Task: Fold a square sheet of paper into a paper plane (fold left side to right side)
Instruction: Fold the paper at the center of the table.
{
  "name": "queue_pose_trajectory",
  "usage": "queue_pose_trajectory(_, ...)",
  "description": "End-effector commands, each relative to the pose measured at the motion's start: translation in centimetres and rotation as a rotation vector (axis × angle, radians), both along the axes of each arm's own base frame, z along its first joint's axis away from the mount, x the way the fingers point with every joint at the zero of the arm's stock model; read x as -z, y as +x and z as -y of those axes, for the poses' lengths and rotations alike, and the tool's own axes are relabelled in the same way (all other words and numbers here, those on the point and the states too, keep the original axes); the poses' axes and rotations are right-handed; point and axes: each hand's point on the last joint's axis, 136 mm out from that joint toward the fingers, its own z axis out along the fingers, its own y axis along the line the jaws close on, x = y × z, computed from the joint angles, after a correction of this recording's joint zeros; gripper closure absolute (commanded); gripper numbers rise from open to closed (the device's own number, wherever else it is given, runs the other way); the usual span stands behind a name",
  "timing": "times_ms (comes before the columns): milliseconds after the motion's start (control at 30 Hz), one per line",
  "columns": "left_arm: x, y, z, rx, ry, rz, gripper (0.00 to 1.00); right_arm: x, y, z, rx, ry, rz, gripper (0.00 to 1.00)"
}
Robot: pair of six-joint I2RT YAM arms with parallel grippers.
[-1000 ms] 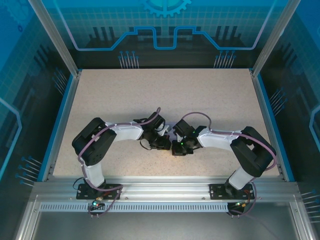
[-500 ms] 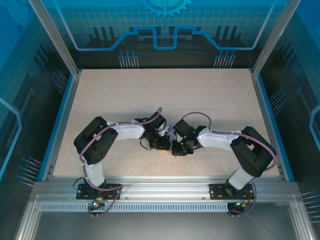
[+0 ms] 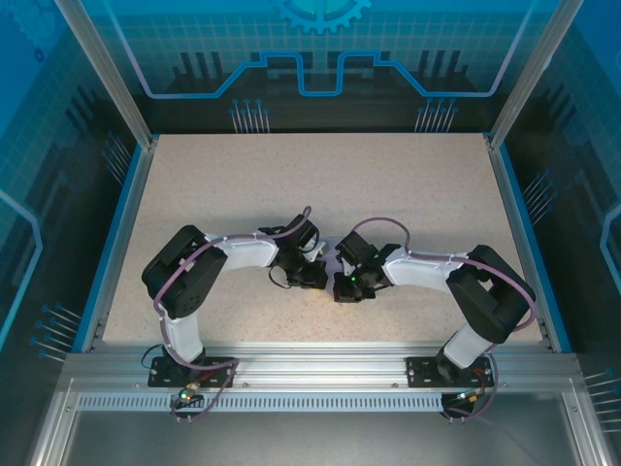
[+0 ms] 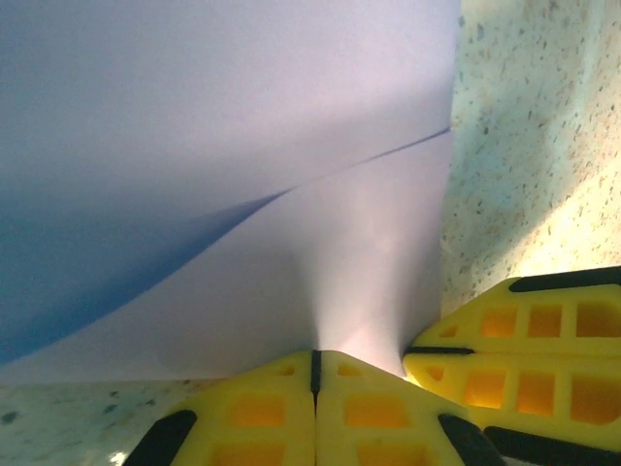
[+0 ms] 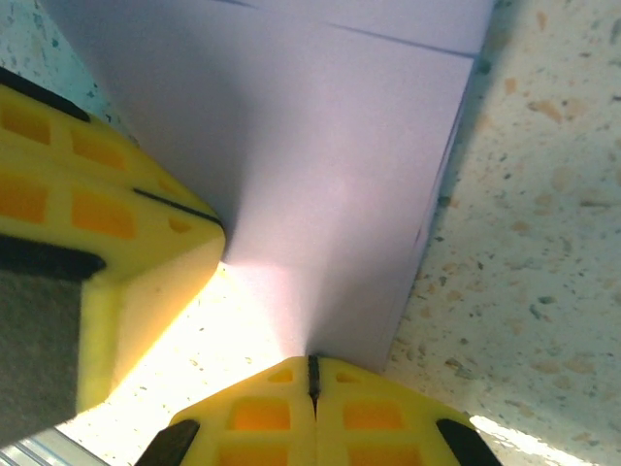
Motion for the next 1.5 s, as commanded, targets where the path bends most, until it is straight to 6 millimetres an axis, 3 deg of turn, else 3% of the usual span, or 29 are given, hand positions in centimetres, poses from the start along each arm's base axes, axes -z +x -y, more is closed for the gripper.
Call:
queue_pose_trajectory(0, 1.5, 1.8, -3.1, -0.044, 0.120, 0.027, 0.93, 3.0, -3.0, 4.2, 0.003, -0.183, -0.123, 1.00)
queue_pose_trajectory(533, 1.7, 4.5, -6.5, -0.110, 0.149, 0.039, 0.93, 3.1, -3.4, 4.5, 0.001, -0.188, -0.134, 1.00)
queue_pose_trajectory(933, 0.9, 5.7, -7.7, -0.144, 0.142, 0.050, 0.93, 2.6, -2.9, 3.8, -0.010, -0.149, -0.113, 1.00)
queue_pose_trajectory(1100, -1.2, 5.8, -8.0, -0.160, 0.124, 0.090, 0.88, 0.6, -1.2, 1.7, -0.046, -0.060, -0.030, 1.00)
queue_pose_trajectory(1233, -3.2, 5.6, -8.5, -0.186, 0.104, 0.128, 0.81, -2.2, 0.6, 0.4, -0.084, -0.009, 0.065, 0.91)
queue_pose_trajectory(1467, -5.3, 3.7, -8.4, -0.260, 0.005, 0.120, 0.64, -5.5, 3.0, 1.4, -0.145, -0.039, 0.189, 0.73)
